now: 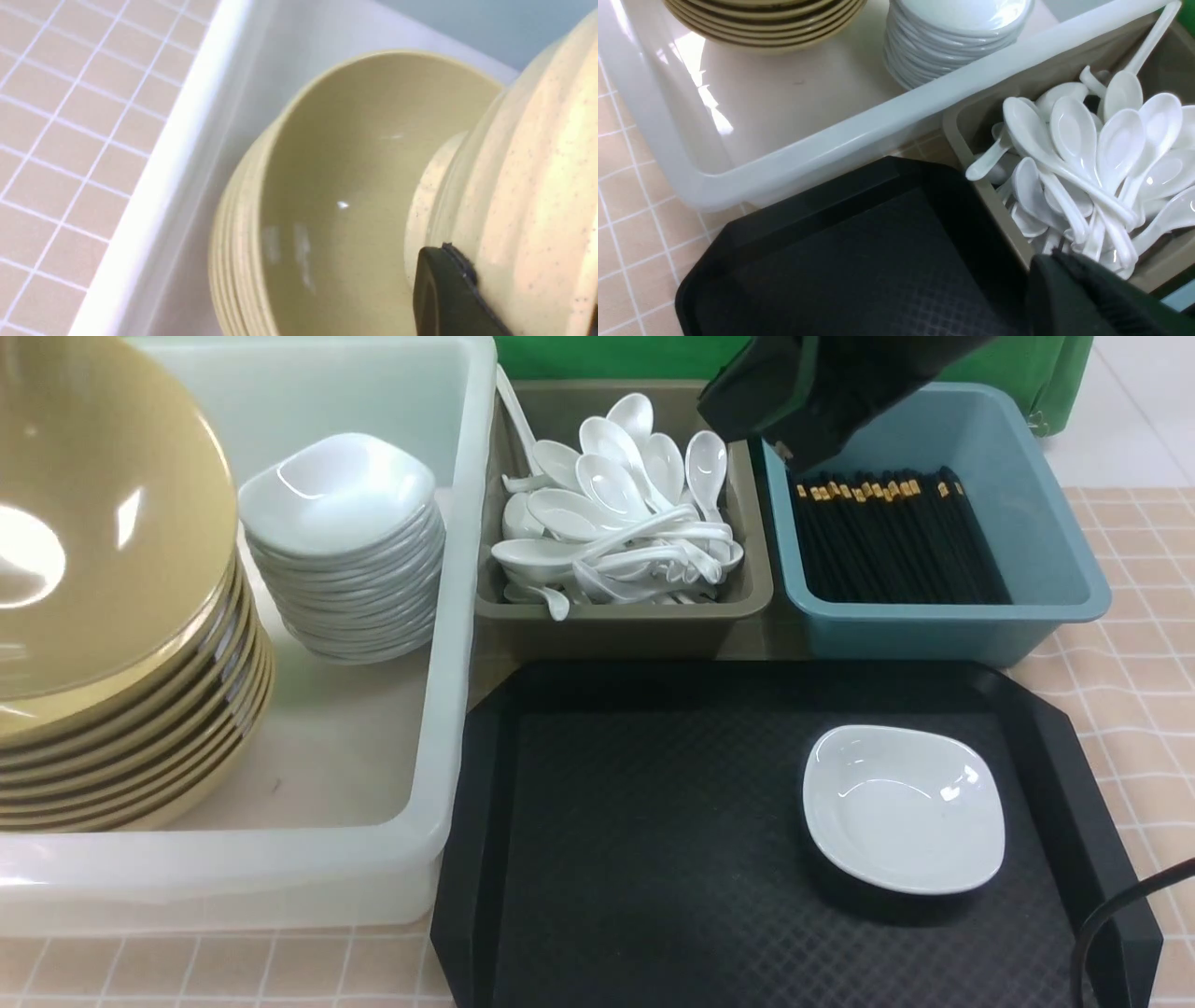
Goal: On brown table put chopsticks spoon bowls plates into blue grey white boxes.
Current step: 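Place the tan bowl onto the bowl stack in the left bin with the left gripper, then grasp the small white bowl on the black tray by its rim with the left gripper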
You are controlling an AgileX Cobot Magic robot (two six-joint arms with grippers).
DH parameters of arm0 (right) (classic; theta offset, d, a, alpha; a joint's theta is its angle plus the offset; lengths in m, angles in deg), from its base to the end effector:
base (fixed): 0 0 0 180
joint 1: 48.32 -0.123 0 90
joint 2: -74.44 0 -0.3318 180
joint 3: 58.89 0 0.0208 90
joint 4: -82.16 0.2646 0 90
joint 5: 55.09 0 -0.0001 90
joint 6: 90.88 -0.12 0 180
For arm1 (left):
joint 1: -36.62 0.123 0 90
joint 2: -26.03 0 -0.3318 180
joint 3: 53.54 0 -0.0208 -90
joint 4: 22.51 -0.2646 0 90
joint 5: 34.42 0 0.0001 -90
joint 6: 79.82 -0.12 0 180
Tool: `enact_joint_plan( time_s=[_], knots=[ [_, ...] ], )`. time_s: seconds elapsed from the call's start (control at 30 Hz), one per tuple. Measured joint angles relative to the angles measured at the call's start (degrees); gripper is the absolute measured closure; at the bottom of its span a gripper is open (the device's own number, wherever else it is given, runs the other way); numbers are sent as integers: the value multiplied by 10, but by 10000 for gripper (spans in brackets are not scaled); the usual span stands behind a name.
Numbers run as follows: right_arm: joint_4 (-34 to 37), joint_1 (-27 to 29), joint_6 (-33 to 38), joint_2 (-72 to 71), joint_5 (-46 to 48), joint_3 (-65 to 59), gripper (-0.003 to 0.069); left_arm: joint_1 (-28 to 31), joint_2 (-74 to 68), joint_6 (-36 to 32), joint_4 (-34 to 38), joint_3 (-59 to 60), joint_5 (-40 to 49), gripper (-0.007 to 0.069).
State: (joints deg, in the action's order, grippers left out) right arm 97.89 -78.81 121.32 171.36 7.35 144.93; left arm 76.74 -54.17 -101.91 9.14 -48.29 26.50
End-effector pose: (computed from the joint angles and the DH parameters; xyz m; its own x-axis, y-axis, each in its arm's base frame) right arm 0.3041 0.2126 0.4673 -0.2815 -0.6378 -0.7169 -0.8347 0.5313 -0.1449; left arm 0.2425 0.1324 0.4073 -0.6361 -0.4264 -0.6431 -0.2995 0.9045 -0.3035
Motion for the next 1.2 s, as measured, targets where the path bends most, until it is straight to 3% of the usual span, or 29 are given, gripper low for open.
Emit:
enact_joint_plan(
  time_s=[0.1, 0.2, 0.37, 0.4, 0.43, 0.47, 0.5, 0.6, 0.7, 0.87, 0.97, 1.0, 1.03, 1.07, 1.1, 1.2],
  knots=[
    [0, 0, 0, 0, 1, 0, 622, -9, -34, 3, -11, 2, -4, 601],
    [0, 0, 0, 0, 1, 0, 621, -19, -66, 5, -36, 2, -13, 539],
    [0, 0, 0, 0, 1, 0, 621, -33, -97, 5, -62, 2, -29, 324],
    [0, 0, 0, 0, 1, 0, 621, -33, -97, 5, -62, 2, -30, 314],
    [0, 0, 0, 0, 1, 0, 621, -38, -97, 5, -67, 1, -32, 243],
    [0, 0, 0, 0, 1, 0, 621, -39, -97, 6, -71, 1, -32, 223],
    [0, 0, 0, 0, 1, 0, 621, -41, -97, 6, -75, -6, -28, 138],
    [0, 0, 6, 0, 4, 0, 621, -41, -94, 13, -98, -36, -15, 32],
    [-1, 0, 6, 0, 12, 0, 621, -39, -85, 38, -124, -93, 16, -11],
    [-7, 0, 7, 0, 28, 0, 621, -66, -61, 80, -122, -185, 82, -8],
    [-37, 0, -20, 0, 43, 0, 621, -138, -50, 85, -107, -205, 96, 20],
    [-89, 0, -61, 0, 64, -1, 620, -248, -51, 84, -97, -203, 100, 46],
    [-116, 0, -81, 0, 75, -4, 619, -301, -57, 84, -97, -198, 100, 53],
    [-122, 0, -85, -1, 76, -5, 619, -313, -59, 84, -97, -197, 99, 57],
    [-161, 0, -117, -2, 85, -17, 617, -390, -70, 84, -101, -185, 89, 64],
    [-232, 0, -189, -20, 88, -75, 617, -540, -126, 84, -113, -163, 35, 63]
  ],
)
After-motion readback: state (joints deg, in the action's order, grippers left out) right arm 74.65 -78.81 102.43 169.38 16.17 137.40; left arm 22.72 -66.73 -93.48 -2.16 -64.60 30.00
